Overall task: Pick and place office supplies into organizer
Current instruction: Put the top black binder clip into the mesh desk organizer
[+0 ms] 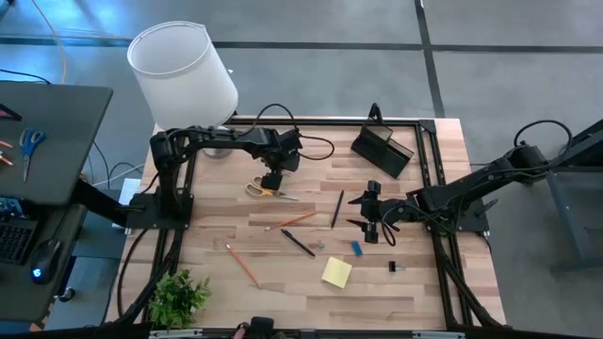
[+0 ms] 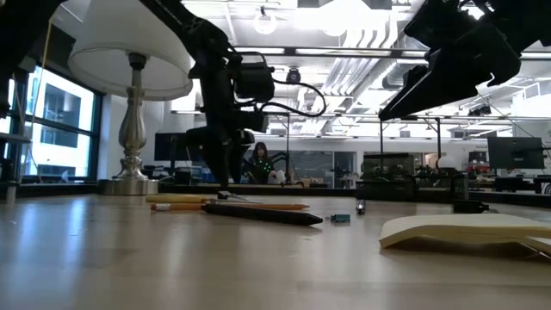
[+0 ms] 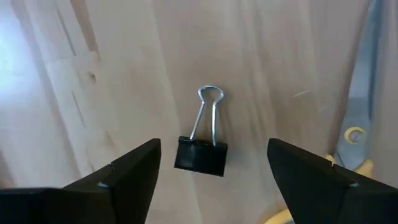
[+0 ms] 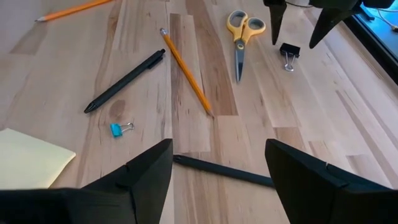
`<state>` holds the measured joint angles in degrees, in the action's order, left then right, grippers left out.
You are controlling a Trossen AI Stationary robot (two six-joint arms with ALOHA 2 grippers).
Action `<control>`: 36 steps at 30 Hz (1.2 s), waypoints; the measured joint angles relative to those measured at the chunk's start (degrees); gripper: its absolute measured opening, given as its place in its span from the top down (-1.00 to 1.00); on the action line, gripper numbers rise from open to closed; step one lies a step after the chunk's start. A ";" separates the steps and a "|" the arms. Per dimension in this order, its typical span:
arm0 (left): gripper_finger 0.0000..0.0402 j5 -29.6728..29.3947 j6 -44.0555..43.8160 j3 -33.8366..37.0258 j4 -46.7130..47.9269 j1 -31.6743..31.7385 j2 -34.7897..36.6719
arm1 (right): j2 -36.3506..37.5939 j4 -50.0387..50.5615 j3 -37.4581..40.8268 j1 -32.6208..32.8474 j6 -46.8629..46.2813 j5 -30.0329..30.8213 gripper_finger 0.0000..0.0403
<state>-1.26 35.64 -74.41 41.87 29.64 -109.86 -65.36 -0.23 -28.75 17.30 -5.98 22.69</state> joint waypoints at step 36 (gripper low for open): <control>0.26 1.95 -0.01 -0.01 0.84 2.18 -4.35 | 0.00 -0.24 0.00 0.76 -1.55 -0.67 -0.25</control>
<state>0.69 35.64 -74.42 42.71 31.81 -114.21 -65.36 -0.47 -28.75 18.06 -7.53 22.02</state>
